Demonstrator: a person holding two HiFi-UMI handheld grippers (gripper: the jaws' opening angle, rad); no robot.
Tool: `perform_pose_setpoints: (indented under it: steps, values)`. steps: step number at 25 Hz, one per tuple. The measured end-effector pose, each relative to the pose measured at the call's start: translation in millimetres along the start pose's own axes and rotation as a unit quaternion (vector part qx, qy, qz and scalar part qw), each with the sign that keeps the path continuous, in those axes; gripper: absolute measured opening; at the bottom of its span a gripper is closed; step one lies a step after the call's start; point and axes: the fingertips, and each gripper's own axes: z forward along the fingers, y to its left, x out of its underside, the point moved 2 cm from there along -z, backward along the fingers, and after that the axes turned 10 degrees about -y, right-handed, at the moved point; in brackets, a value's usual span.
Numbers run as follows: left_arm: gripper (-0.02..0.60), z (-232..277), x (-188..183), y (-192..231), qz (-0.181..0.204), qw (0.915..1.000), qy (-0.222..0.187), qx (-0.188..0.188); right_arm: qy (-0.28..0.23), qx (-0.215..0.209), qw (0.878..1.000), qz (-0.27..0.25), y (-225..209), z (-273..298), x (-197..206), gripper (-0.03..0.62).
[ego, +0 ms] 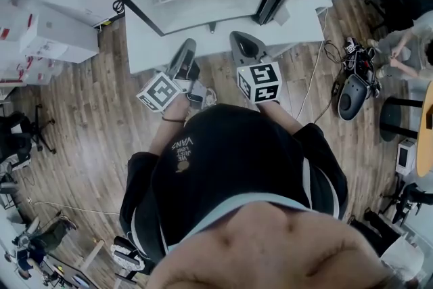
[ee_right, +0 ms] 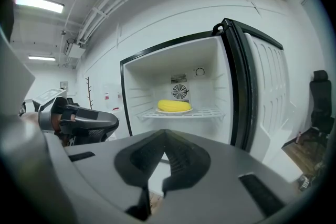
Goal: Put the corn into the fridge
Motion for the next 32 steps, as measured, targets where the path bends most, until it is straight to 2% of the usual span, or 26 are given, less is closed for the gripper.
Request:
perform_pose_setpoints:
  steps: [10, 25, 32]
  values:
    - [0.029, -18.1, 13.2, -1.4, 0.021, 0.9997, 0.002, -0.007, 0.012, -0.008, 1.000, 0.001, 8.1, -15.4, 10.9, 0.012]
    - [0.023, -42.5, 26.5, 1.8, 0.136, 0.9904, 0.014, -0.025, 0.019, -0.011, 1.000, 0.004, 15.2, -32.4, 18.6, 0.012]
    - [0.023, -48.1, 30.4, 3.8, 0.142, 0.9893, 0.017, -0.030, 0.023, -0.012, 1.000, 0.004, 16.8, -37.8, 21.2, 0.012]
